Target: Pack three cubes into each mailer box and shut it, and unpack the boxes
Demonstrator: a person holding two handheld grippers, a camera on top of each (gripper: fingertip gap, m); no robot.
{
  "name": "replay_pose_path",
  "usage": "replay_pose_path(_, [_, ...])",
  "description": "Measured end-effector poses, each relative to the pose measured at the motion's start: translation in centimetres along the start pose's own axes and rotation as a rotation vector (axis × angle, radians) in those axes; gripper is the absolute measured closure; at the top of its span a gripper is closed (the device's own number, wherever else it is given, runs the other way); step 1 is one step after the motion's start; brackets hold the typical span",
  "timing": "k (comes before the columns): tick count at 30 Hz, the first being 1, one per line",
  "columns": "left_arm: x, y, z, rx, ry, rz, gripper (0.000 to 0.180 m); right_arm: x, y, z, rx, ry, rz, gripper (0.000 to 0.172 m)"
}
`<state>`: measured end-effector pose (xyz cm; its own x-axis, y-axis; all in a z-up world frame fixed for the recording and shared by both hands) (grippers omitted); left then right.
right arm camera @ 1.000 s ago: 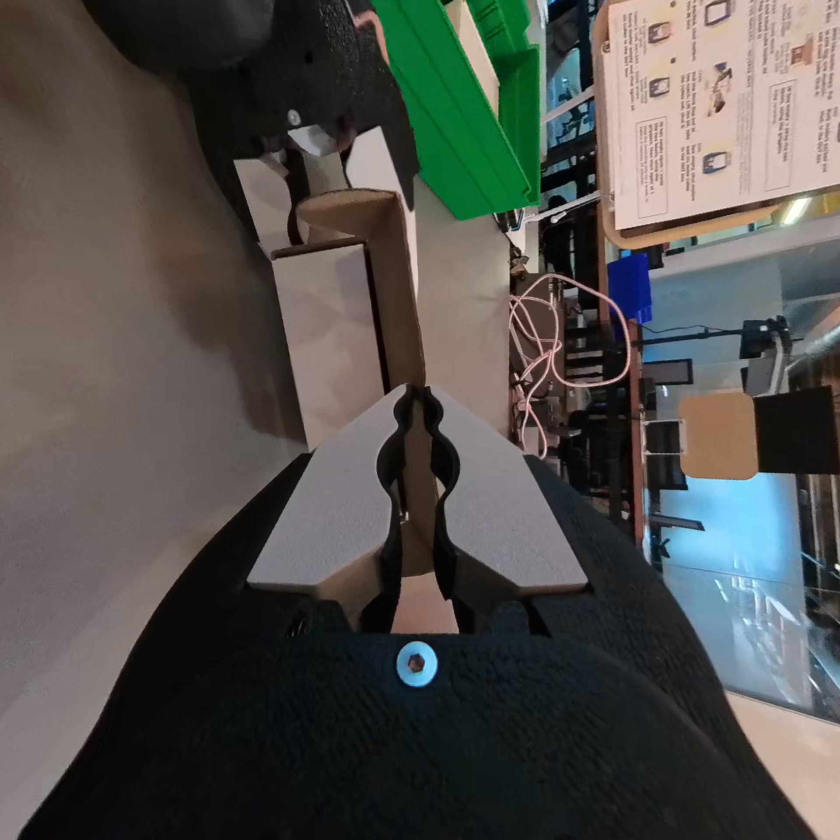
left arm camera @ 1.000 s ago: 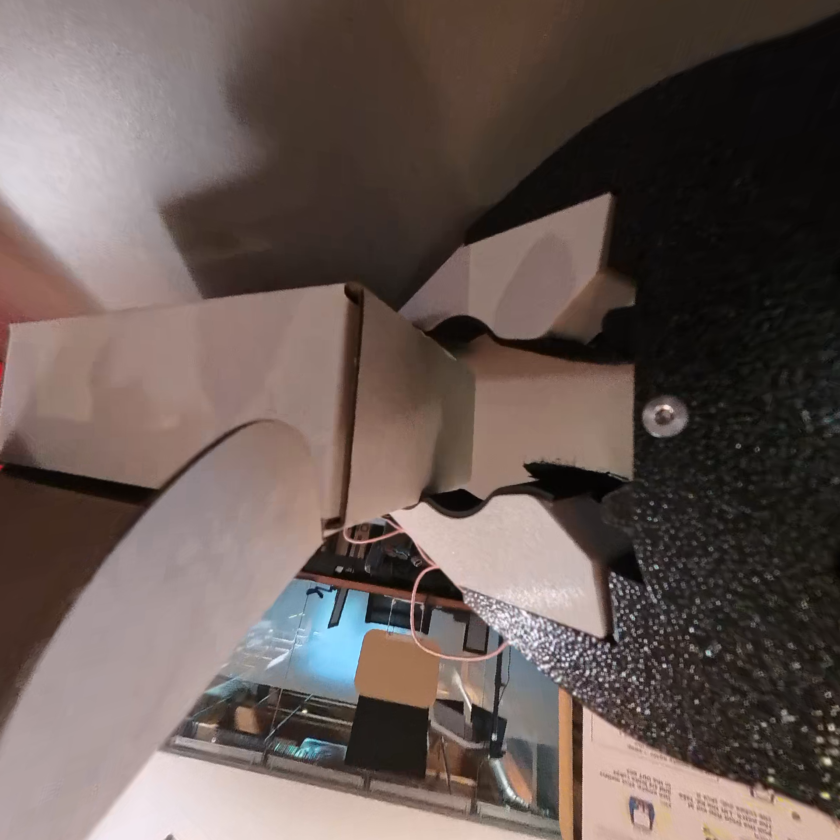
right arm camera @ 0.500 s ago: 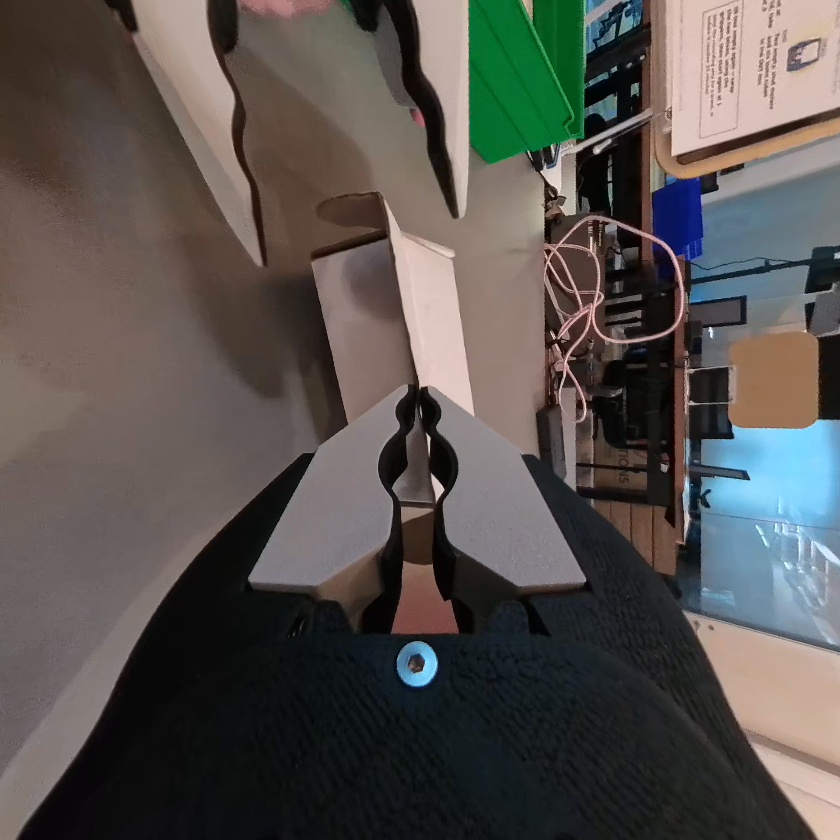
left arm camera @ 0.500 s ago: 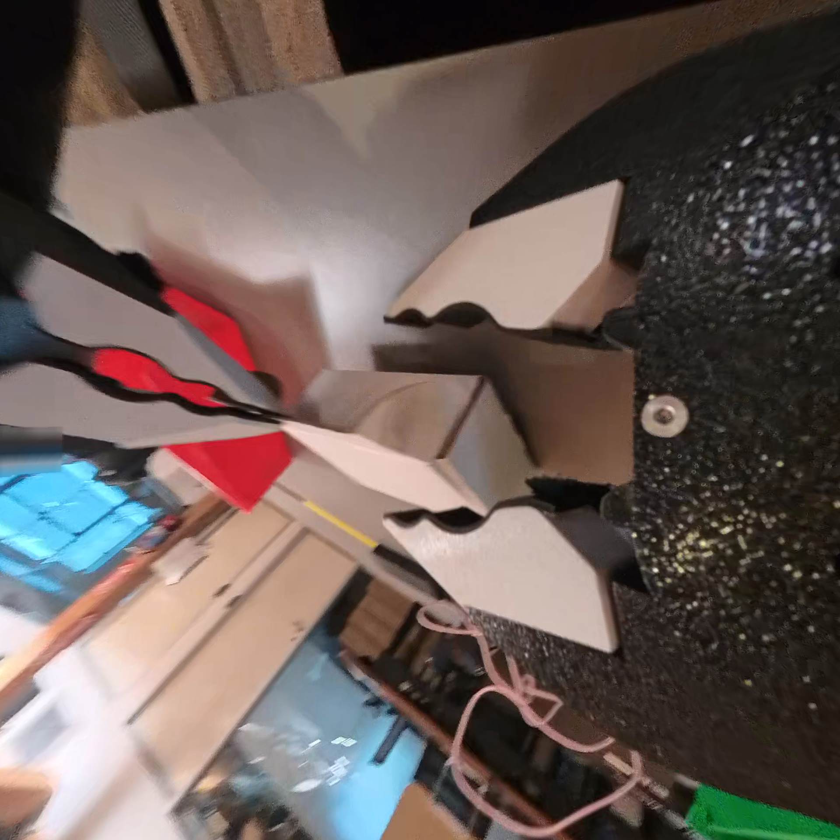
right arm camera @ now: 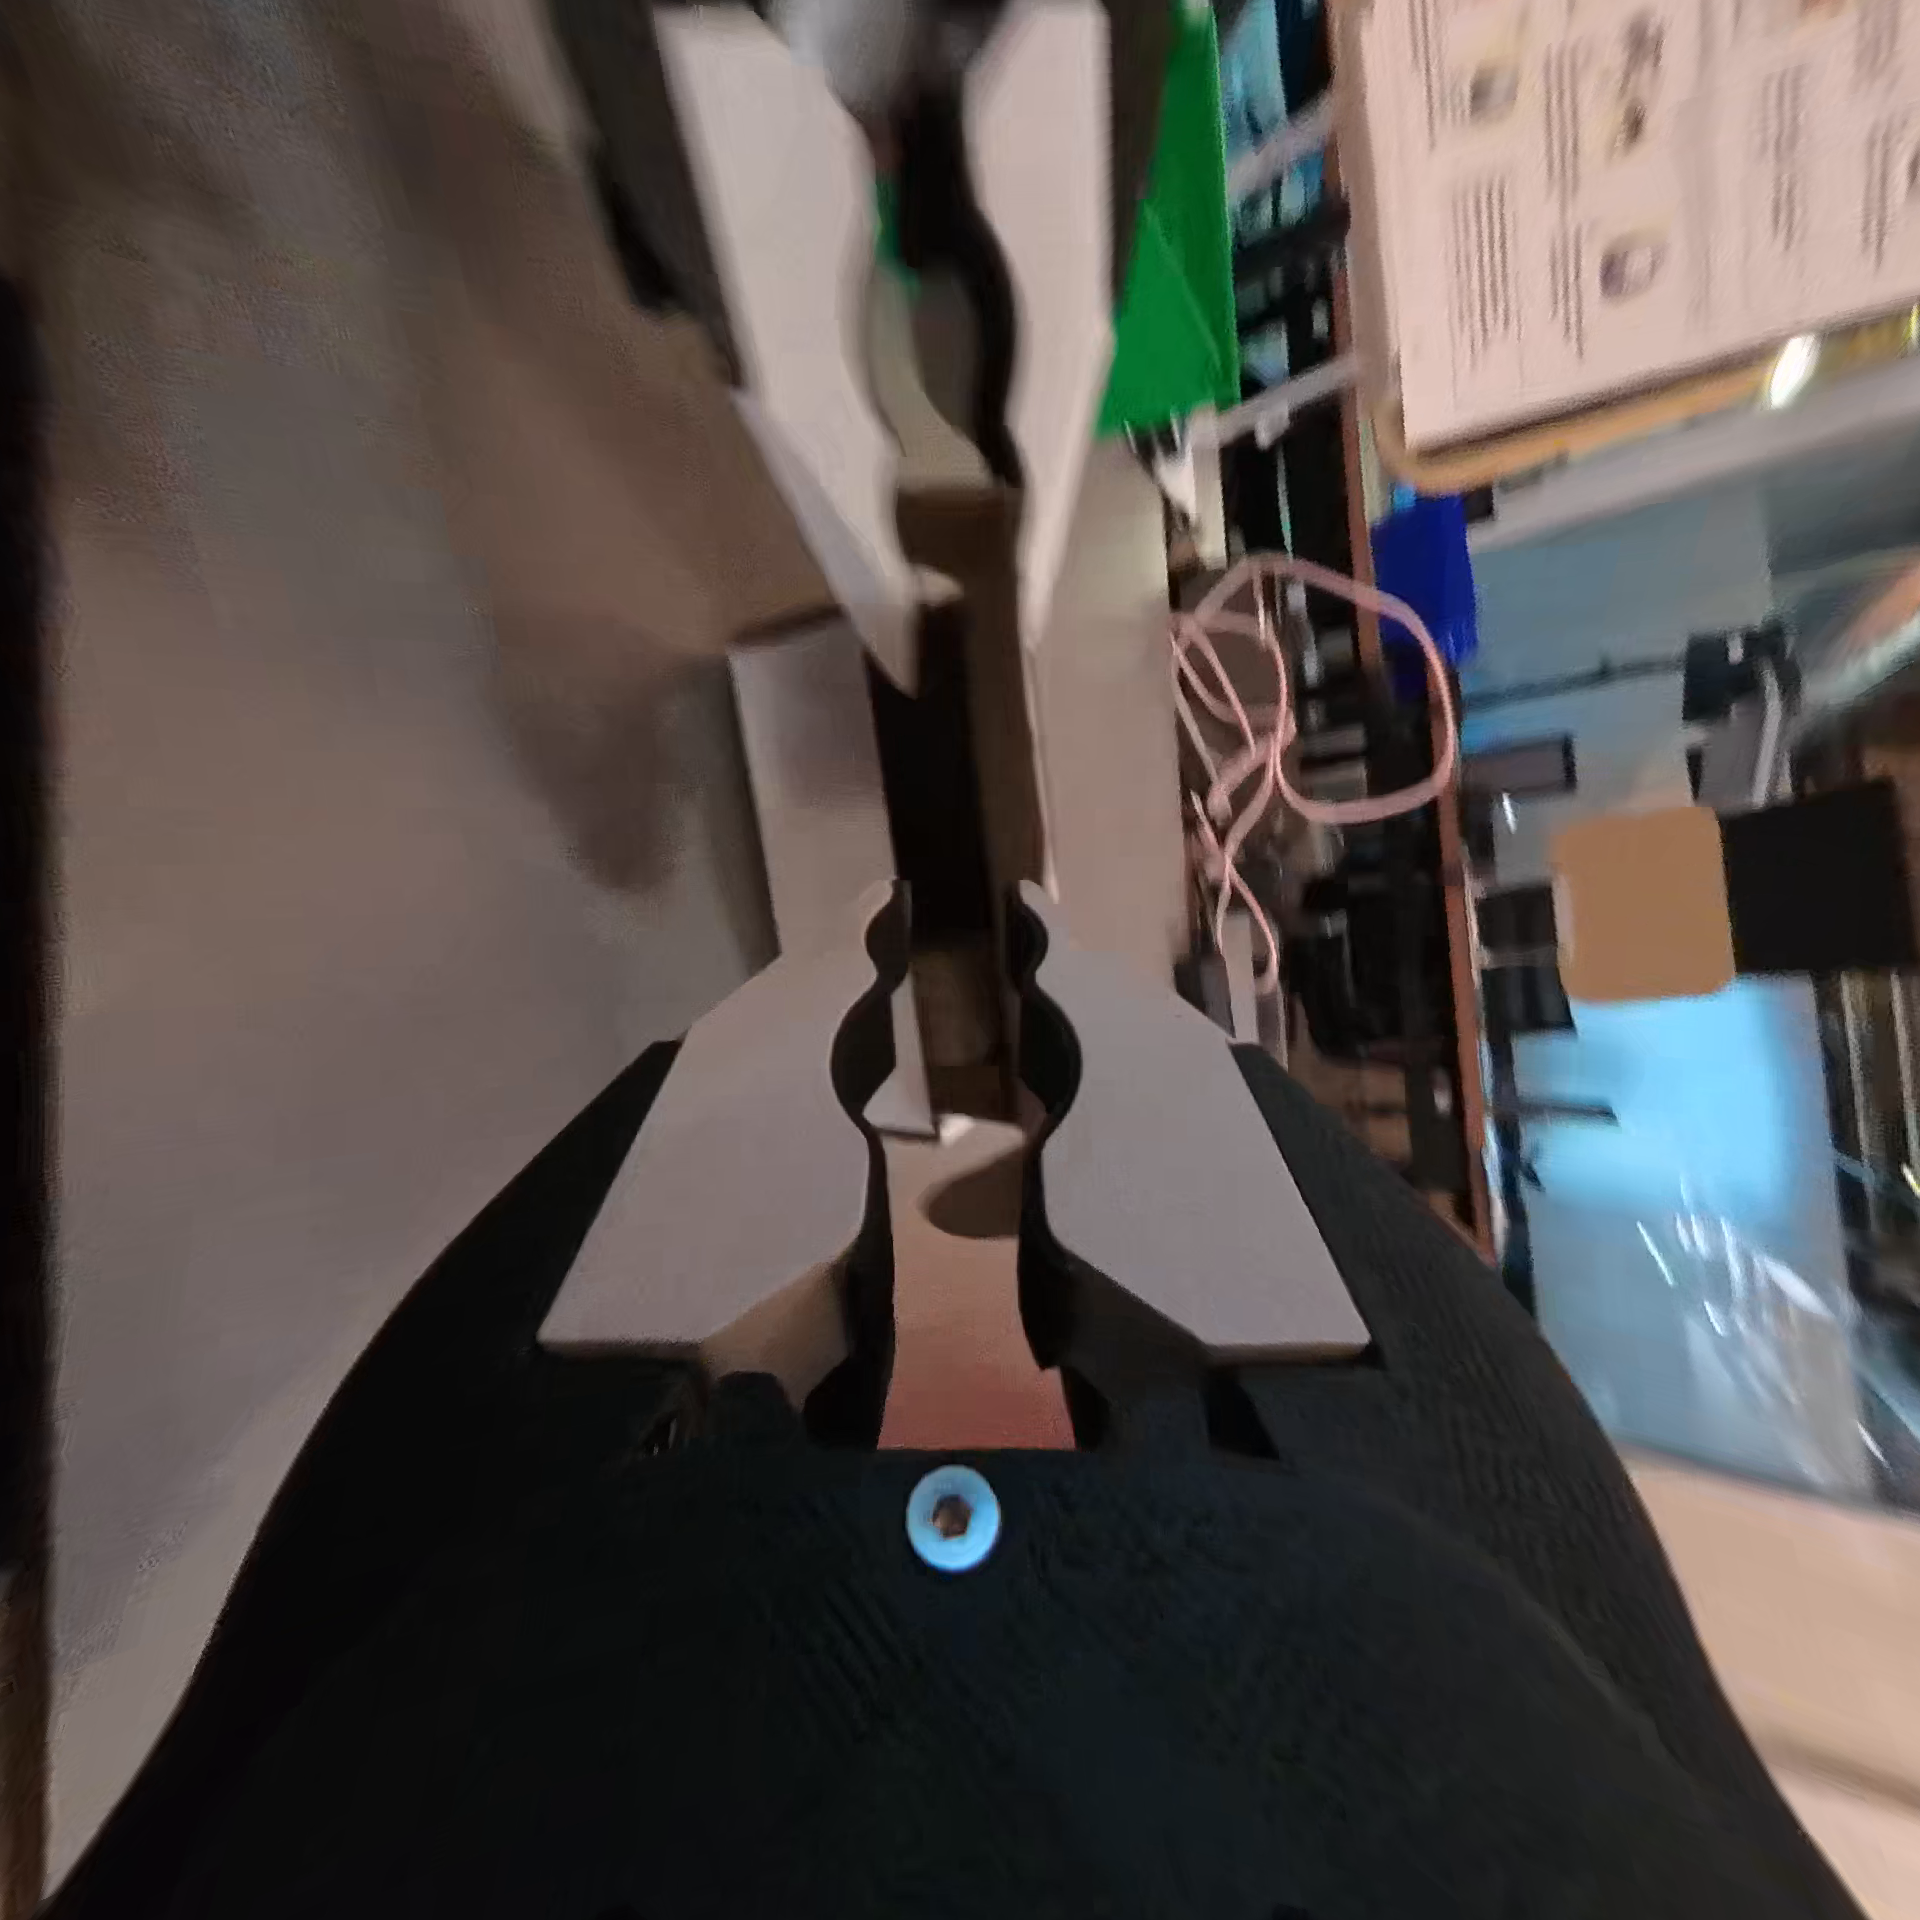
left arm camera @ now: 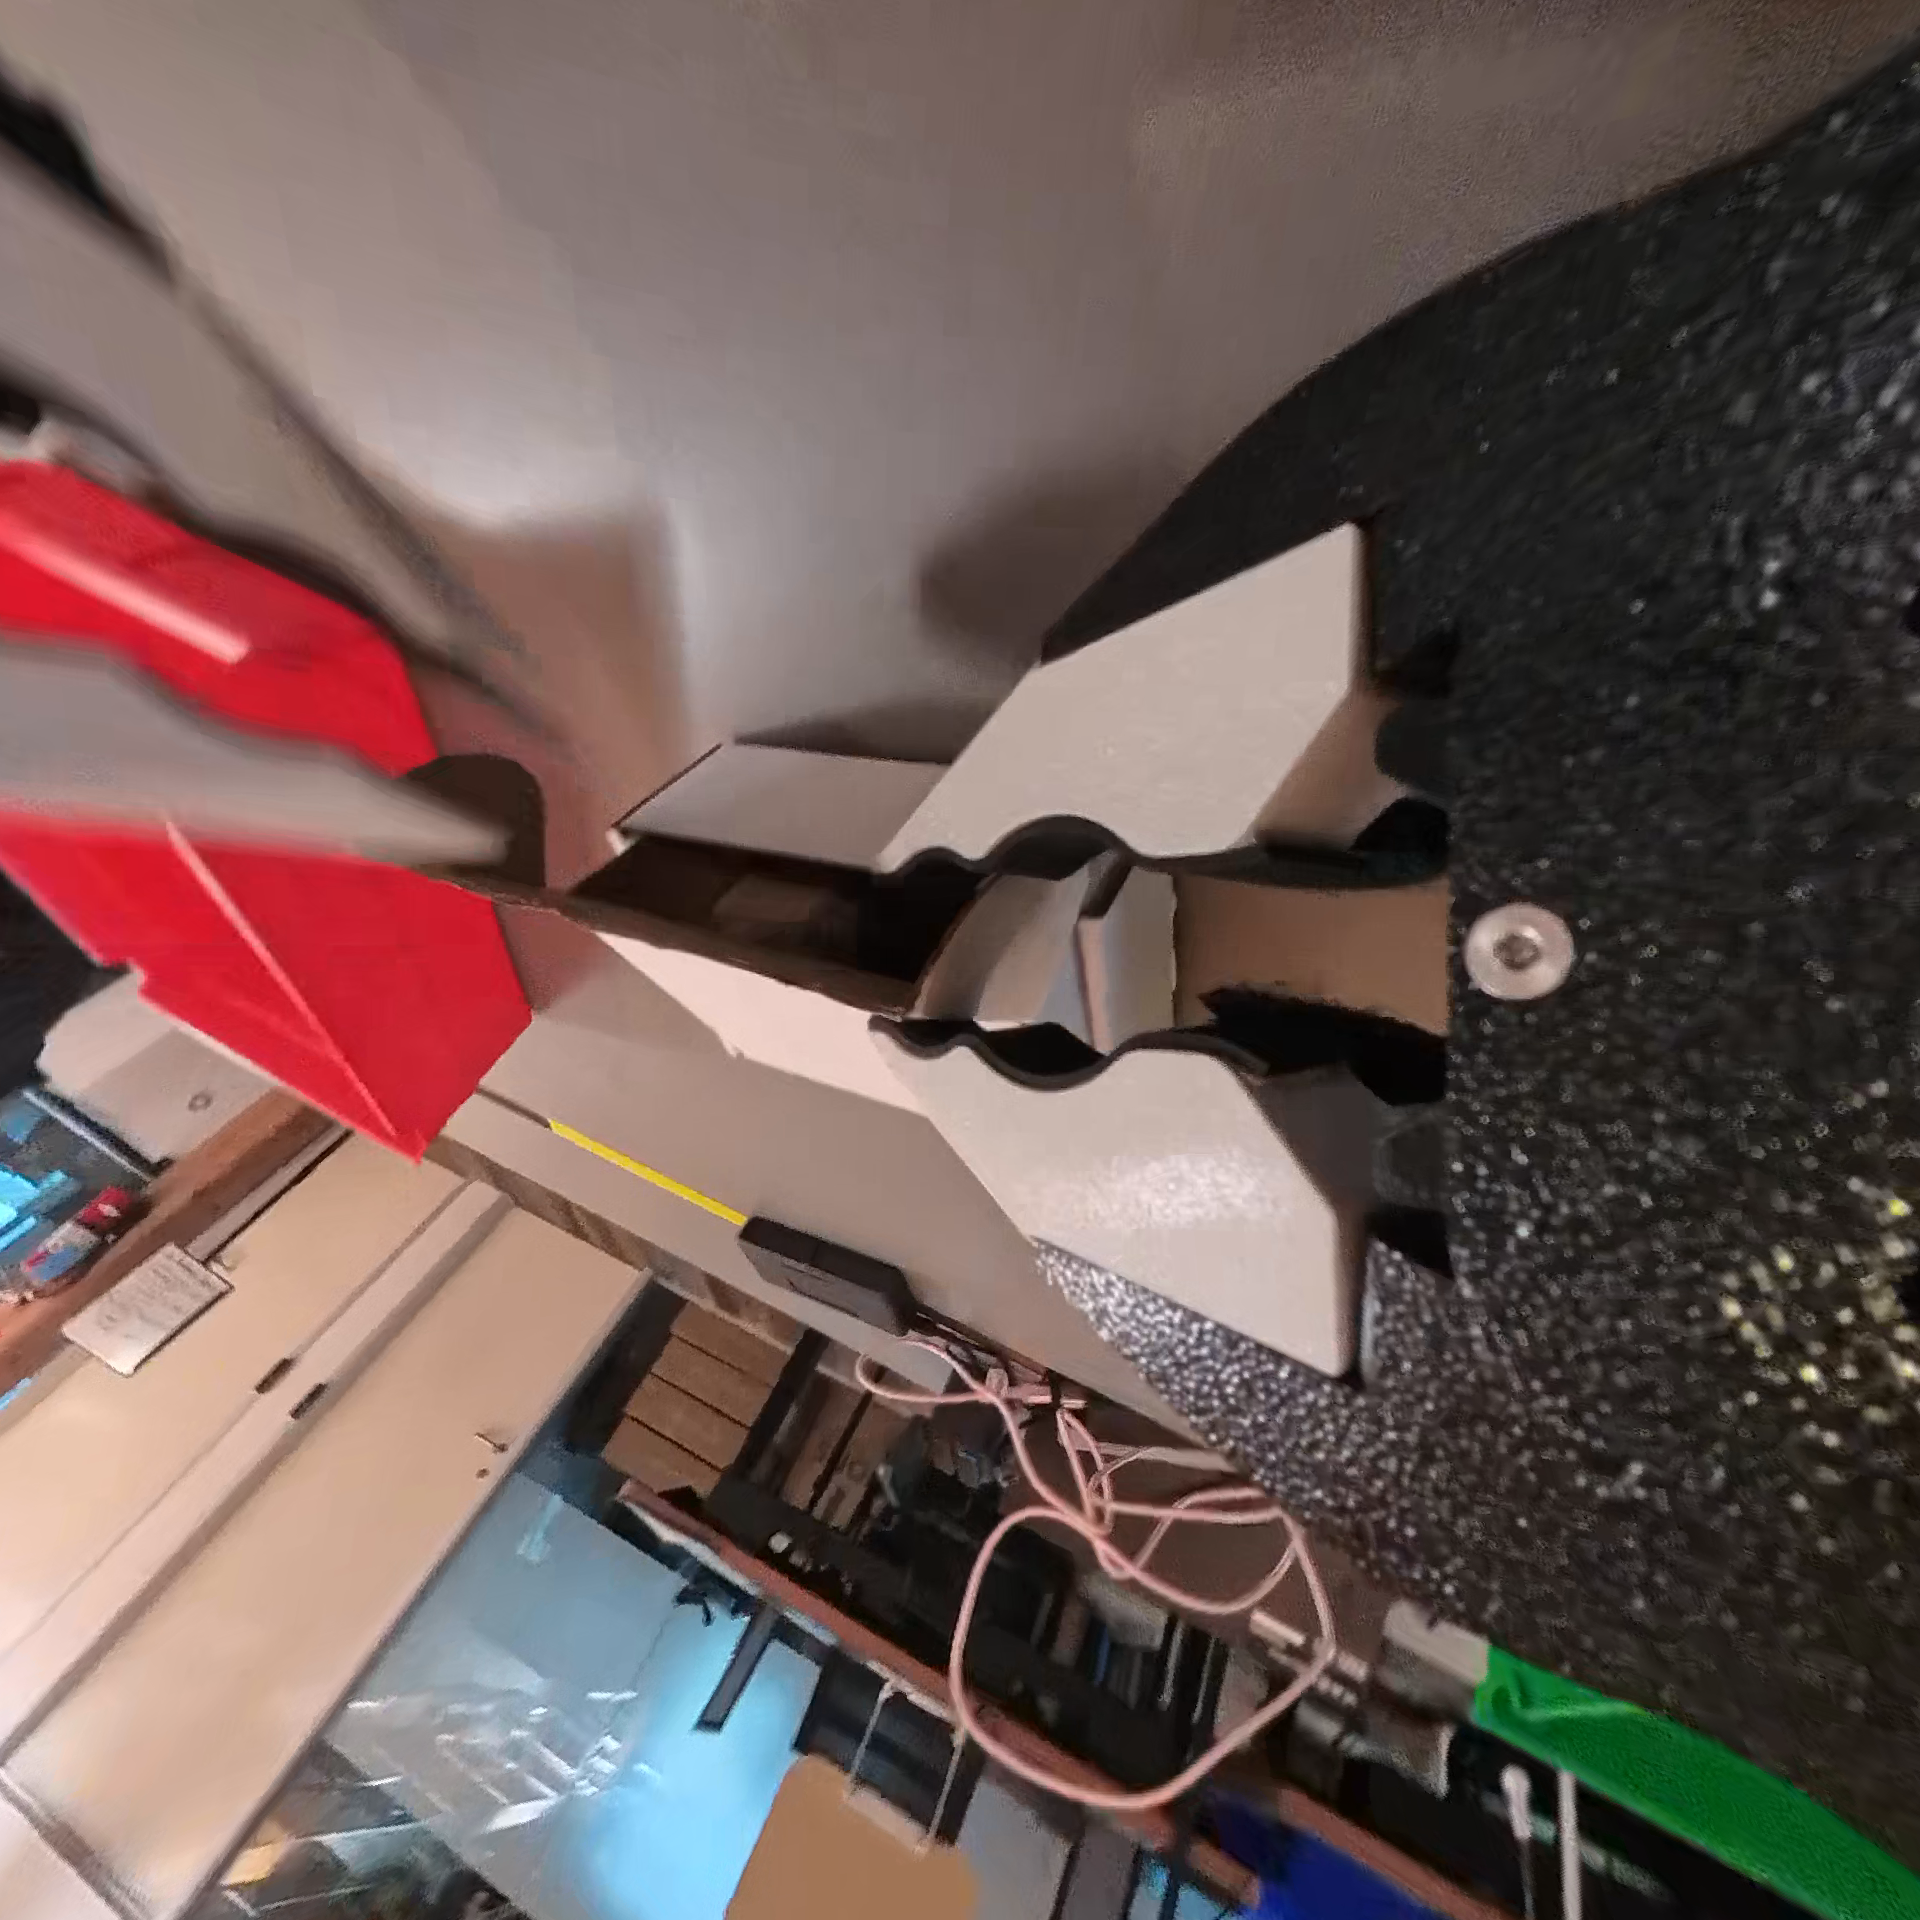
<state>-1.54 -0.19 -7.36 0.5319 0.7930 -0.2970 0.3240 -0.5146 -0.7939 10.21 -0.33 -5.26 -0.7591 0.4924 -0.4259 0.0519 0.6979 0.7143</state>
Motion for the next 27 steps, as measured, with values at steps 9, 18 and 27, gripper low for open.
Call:
replay_pose_path(9, [0.2,-3.4,-0.6,-0.216,0.01,0.037,0.16,4.4,-2.3,2.6,0.009,-0.019,-0.029,0.124])
replay_pose_path(18, [0.7,-9.1,0.1,-0.457,0.038,0.026,0.16,6.6,-1.7,4.6,0.027,-0.129,-0.044,0.157])
replay_pose_path(27, [6.7,-14.3,6.9,-0.489,-0.234,-0.083,0.16,6.4,-1.5,4.6,0.026,-0.115,-0.058,0.163])
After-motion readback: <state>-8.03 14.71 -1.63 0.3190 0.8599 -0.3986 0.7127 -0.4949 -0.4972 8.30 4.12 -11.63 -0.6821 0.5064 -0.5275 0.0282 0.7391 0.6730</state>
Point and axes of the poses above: each gripper's, where its closed fingertips meet, x out along the fingers, z out of its underside, y = z × x across the jaws, the point moved 5 cm from there along -x, back along the fingers, and after that the axes turned 14 degrees about x, right-handed, at the moved point
